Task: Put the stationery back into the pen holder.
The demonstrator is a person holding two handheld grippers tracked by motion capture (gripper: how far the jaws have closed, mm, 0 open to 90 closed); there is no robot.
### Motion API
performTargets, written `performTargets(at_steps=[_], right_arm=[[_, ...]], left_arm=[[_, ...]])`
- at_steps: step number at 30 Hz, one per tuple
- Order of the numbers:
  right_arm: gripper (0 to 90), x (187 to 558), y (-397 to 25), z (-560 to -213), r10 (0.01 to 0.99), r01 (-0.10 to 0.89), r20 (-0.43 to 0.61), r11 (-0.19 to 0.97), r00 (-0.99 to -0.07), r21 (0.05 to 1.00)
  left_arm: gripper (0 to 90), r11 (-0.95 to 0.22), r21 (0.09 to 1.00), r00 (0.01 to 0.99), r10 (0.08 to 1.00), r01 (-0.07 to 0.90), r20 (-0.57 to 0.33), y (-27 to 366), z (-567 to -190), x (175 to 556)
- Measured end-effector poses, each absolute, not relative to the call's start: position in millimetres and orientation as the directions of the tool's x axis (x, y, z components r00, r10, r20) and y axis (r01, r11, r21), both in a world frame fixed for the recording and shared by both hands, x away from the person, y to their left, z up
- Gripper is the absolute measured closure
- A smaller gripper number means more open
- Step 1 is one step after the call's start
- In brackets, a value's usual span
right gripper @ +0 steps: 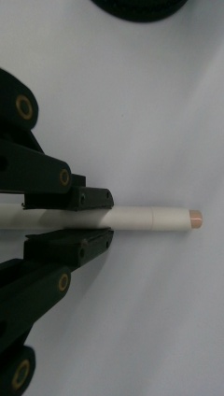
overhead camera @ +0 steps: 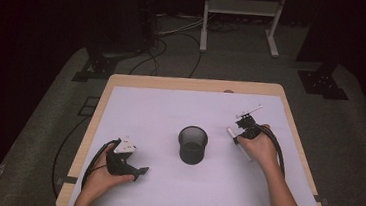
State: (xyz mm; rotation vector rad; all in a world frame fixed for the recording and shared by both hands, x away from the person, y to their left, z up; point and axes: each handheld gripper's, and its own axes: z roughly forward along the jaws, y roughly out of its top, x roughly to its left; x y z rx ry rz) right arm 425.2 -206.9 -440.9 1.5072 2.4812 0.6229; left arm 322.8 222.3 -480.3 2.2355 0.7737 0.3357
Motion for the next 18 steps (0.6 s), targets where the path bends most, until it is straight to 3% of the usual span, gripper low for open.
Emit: performTargets(at_steps=[18], right_arm=[[77.9, 409, -202, -387, 0.848, 0.741, 0.102, 0.388, -0.52, 0.549]], left_arm=[[3.2, -0.553, 0.715, 0.786, 0.618, 0.427, 0.009, 223, -480, 323]])
